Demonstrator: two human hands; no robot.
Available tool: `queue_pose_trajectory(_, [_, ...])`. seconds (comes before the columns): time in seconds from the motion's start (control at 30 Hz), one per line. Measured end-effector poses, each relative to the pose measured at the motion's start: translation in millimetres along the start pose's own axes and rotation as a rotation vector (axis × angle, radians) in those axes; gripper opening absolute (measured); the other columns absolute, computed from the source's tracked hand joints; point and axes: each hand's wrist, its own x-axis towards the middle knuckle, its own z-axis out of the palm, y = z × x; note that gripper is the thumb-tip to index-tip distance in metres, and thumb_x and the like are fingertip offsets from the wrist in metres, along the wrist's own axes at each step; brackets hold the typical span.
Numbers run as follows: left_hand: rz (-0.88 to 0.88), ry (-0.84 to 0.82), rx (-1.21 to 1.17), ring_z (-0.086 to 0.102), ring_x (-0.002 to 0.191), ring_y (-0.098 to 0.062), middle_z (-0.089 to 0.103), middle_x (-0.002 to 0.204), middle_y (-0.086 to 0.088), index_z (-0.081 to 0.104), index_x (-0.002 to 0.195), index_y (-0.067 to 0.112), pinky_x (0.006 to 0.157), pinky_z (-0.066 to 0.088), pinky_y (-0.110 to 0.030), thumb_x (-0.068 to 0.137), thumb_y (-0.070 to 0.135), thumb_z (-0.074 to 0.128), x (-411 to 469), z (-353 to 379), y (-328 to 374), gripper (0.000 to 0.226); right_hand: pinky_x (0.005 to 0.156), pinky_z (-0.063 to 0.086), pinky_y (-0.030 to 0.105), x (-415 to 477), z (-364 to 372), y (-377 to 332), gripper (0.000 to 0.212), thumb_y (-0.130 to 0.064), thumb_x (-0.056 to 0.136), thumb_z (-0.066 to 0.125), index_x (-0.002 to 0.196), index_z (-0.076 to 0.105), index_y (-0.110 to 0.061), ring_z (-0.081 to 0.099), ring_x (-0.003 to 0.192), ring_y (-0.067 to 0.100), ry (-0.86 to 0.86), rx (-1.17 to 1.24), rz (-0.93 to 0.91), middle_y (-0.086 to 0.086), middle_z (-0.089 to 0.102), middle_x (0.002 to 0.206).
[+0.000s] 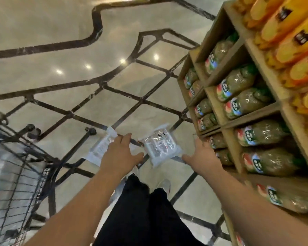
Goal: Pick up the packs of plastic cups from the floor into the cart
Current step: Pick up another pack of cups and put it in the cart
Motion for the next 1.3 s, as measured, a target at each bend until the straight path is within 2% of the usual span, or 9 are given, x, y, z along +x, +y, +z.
queue_pose_trajectory(0.37, [-0.158, -0.241, 0.043, 0.04, 0.129, -0.029, 0.04, 0.138, -0.008, 0.028, 0.148, 0.015, 0.097, 0.04, -0.041, 0.08, 0.048, 0.071, 275, 317, -121, 0.087, 0.105, 0.037, 0.042, 318, 255, 48, 0.077, -0.04, 0.085, 0.071, 0.146, 0.034, -0.011, 0.041, 0.129, 0.036, -0.05, 0.029, 0.027, 0.016, 0.041, 0.14])
queue_pose_trajectory(0.47, [-0.264, -0.166, -0.136, 0.049, 0.123, -0.035, 0.044, 0.136, -0.015, 0.02, 0.15, 0.009, 0.099, 0.045, -0.045, 0.076, 0.043, 0.078, 344, 417, -153, 0.1, 0.109, 0.036, 0.046, 403, 339, 74, 0.09, -0.038, 0.085, 0.07, 0.155, 0.017, -0.016, 0.034, 0.135, 0.038, -0.005, 0.007, 0.024, 0.018, 0.031, 0.149])
queue_pose_trajectory(0.57, [-0.377, -0.055, -0.317, 0.037, 0.135, -0.039, 0.024, 0.156, -0.017, -0.01, 0.155, 0.012, 0.108, 0.038, -0.051, 0.08, 0.042, 0.076, 394, 494, -171, 0.119, 0.112, 0.03, 0.047, 470, 390, 96, 0.092, -0.036, 0.089, 0.066, 0.158, 0.007, -0.025, 0.025, 0.14, 0.037, 0.073, -0.028, 0.013, 0.016, 0.021, 0.156])
queue_pose_trajectory(0.73, [-0.44, 0.03, -0.548, 0.029, 0.139, -0.035, 0.012, 0.159, -0.015, -0.018, 0.155, 0.02, 0.11, 0.028, -0.039, 0.076, 0.032, 0.081, 419, 558, -178, 0.127, 0.106, 0.033, 0.04, 536, 405, 121, 0.109, -0.035, 0.08, 0.079, 0.157, 0.002, -0.032, 0.035, 0.138, 0.036, -0.024, 0.15, 0.011, 0.013, 0.029, 0.156])
queue_pose_trajectory(0.83, [-0.403, 0.037, -0.587, 0.033, 0.138, -0.03, 0.012, 0.159, -0.012, -0.016, 0.156, 0.024, 0.097, 0.03, -0.028, 0.076, 0.028, 0.08, 412, 561, -184, 0.125, 0.108, 0.038, 0.042, 542, 393, 126, 0.114, -0.034, 0.076, 0.085, 0.155, 0.002, -0.038, 0.046, 0.131, 0.038, -0.106, 0.153, 0.032, 0.016, 0.041, 0.151])
queue_pose_trajectory(1.0, [-0.38, 0.009, -0.561, 0.039, 0.135, -0.024, 0.019, 0.16, -0.006, -0.006, 0.157, 0.029, 0.087, 0.032, -0.024, 0.078, 0.023, 0.079, 364, 495, -186, 0.117, 0.087, 0.044, 0.036, 475, 368, 108, 0.104, -0.033, 0.075, 0.085, 0.153, 0.017, -0.033, 0.055, 0.109, 0.033, -0.076, 0.202, 0.024, 0.009, 0.054, 0.124])
queue_pose_trajectory(1.1, [-0.341, -0.003, -0.567, 0.031, 0.14, -0.019, 0.019, 0.16, -0.001, -0.005, 0.157, 0.033, 0.092, 0.03, -0.025, 0.076, 0.021, 0.082, 302, 408, -175, 0.118, 0.082, 0.048, 0.036, 382, 324, 88, 0.096, -0.031, 0.077, 0.085, 0.15, 0.022, -0.038, 0.057, 0.101, 0.026, -0.1, 0.342, 0.034, 0.004, 0.054, 0.121])
queue_pose_trajectory(1.2, [-0.325, -0.028, -0.554, 0.027, 0.144, -0.018, 0.02, 0.161, 0.006, -0.004, 0.155, 0.042, 0.109, 0.034, -0.036, 0.074, 0.025, 0.083, 222, 300, -155, 0.119, 0.092, 0.045, 0.035, 271, 255, 56, 0.097, -0.035, 0.078, 0.083, 0.152, 0.02, -0.038, 0.053, 0.117, 0.027, -0.127, 0.411, 0.055, 0.009, 0.05, 0.138])
queue_pose_trajectory(1.3, [-0.31, -0.006, -0.559, 0.028, 0.144, -0.015, 0.02, 0.161, 0.012, -0.002, 0.153, 0.048, 0.111, 0.034, -0.04, 0.072, 0.031, 0.084, 132, 189, -127, 0.119, 0.083, 0.038, 0.015, 157, 168, 11, 0.094, -0.024, 0.083, 0.08, 0.155, 0.021, -0.028, 0.05, 0.113, 0.019, -0.17, 0.485, 0.007, 0.003, 0.051, 0.134])
